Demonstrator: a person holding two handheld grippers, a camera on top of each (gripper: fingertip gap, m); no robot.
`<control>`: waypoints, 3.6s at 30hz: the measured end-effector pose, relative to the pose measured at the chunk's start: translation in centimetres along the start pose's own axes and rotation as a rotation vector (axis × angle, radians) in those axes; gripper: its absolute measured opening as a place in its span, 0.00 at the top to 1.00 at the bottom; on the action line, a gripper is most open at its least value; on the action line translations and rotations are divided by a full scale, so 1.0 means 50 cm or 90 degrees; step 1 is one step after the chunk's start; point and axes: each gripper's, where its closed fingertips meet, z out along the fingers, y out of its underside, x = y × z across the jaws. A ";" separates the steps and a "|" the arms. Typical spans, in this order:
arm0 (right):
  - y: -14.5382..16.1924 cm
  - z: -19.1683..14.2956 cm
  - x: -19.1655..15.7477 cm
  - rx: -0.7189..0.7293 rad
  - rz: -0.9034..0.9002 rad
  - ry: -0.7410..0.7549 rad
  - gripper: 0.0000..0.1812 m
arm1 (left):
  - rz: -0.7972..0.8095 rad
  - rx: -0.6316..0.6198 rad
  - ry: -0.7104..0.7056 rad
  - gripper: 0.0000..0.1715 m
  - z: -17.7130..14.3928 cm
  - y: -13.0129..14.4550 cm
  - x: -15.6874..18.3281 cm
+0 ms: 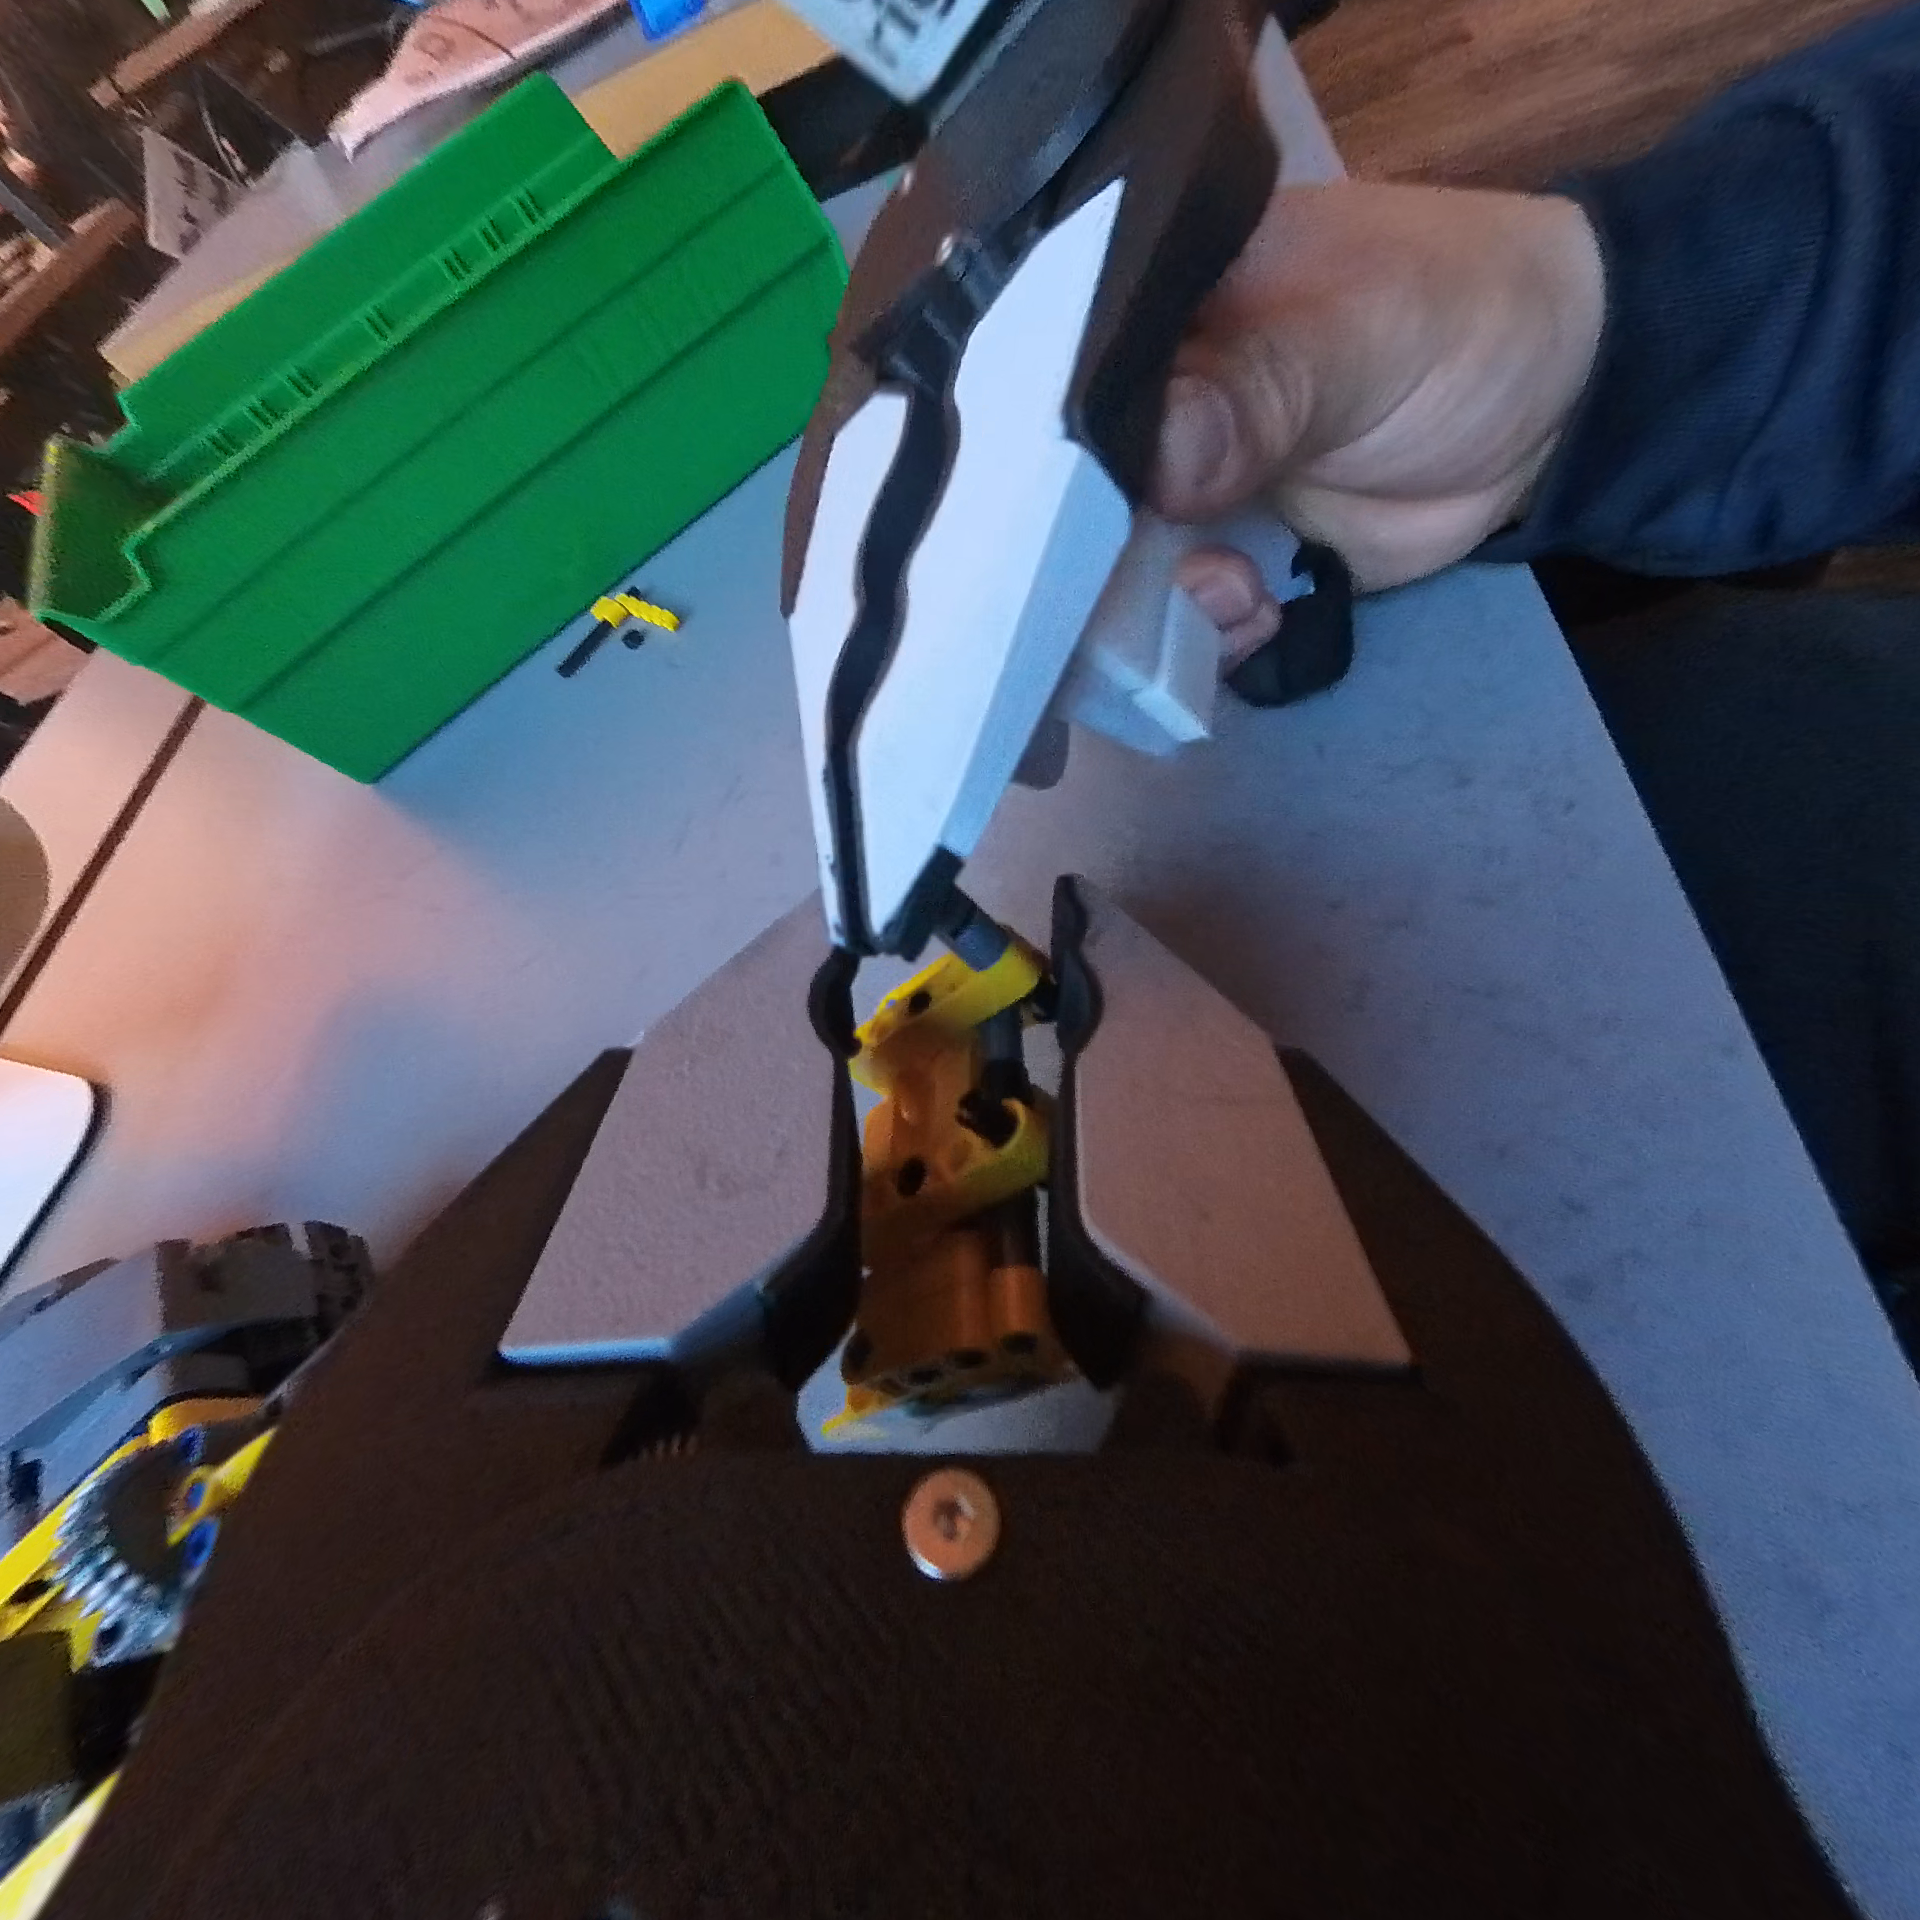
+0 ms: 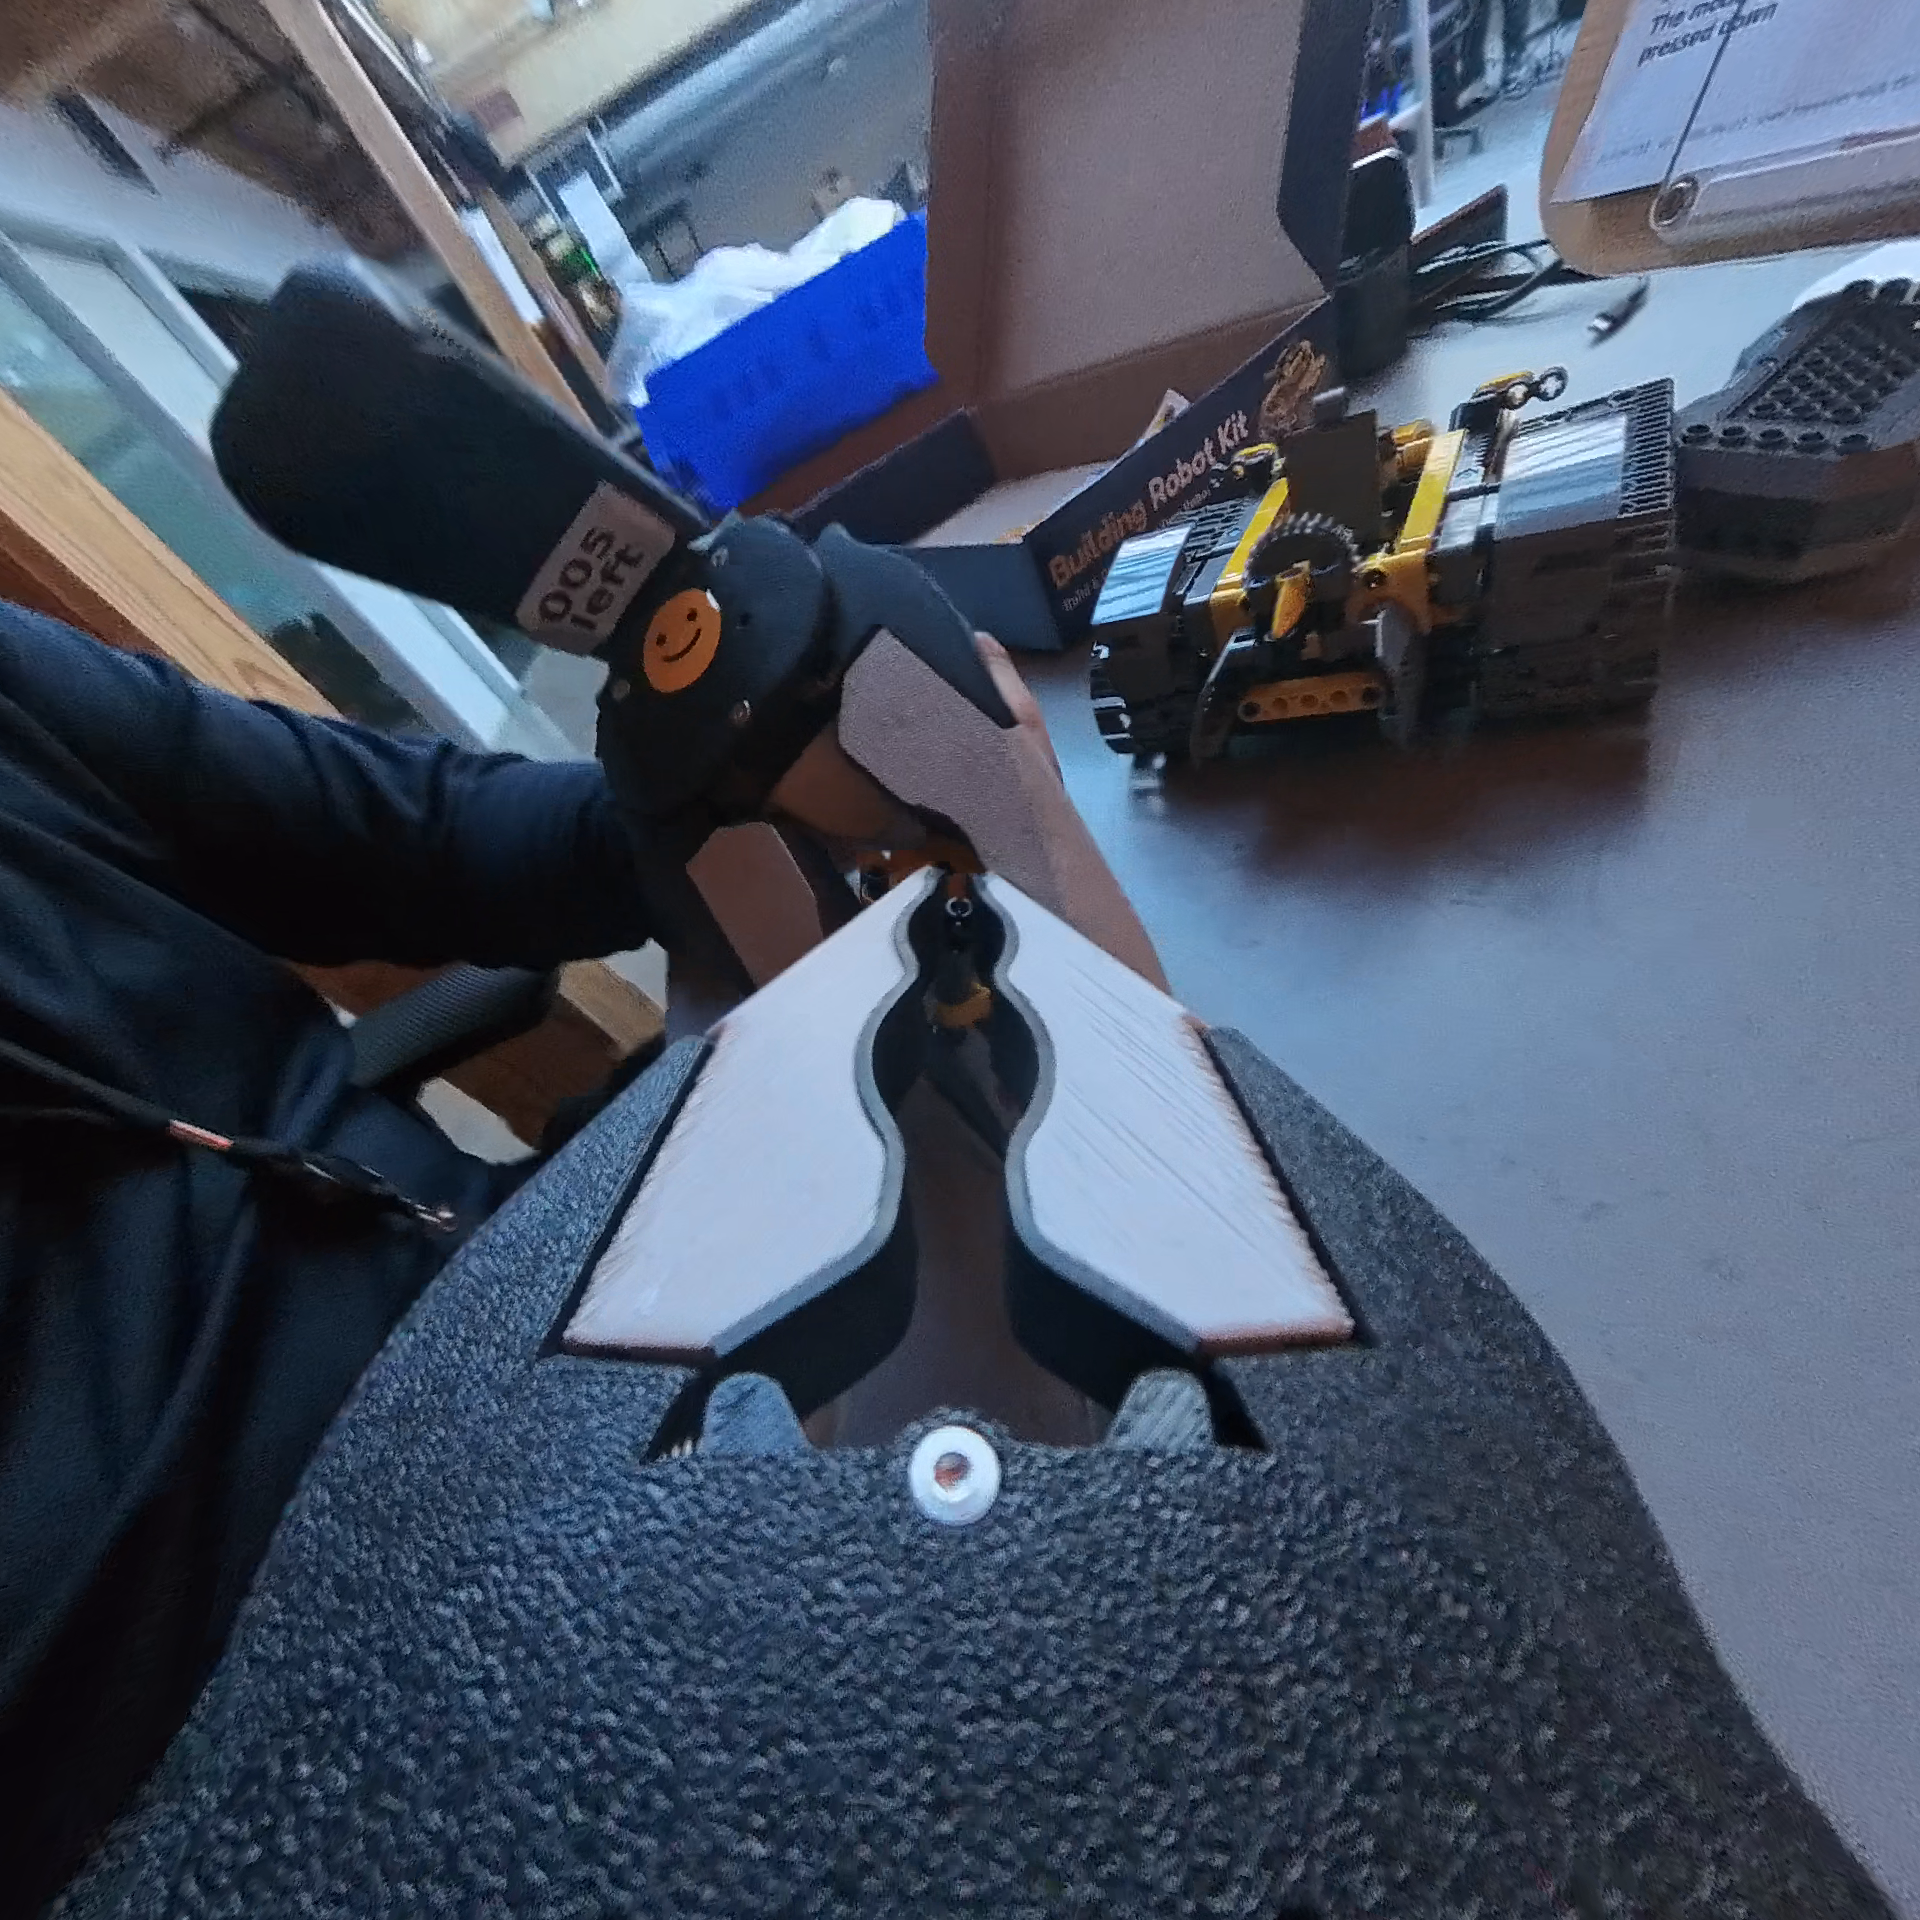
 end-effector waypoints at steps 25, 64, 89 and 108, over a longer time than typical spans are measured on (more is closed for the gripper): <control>-0.089 -0.069 0.023 0.245 0.126 -0.084 1.00 | 0.057 0.013 -0.147 0.85 -0.032 -0.012 -0.065; -0.101 -0.067 0.057 0.233 -0.108 0.196 0.57 | 0.004 0.014 -0.171 0.84 -0.034 0.002 -0.091; -0.096 -0.081 0.076 0.191 -0.222 0.330 0.60 | 0.029 0.017 -0.184 0.84 -0.038 -0.002 -0.094; -0.077 -0.118 0.110 0.149 -0.202 0.436 0.93 | 0.012 0.014 -0.168 0.84 -0.032 0.014 -0.100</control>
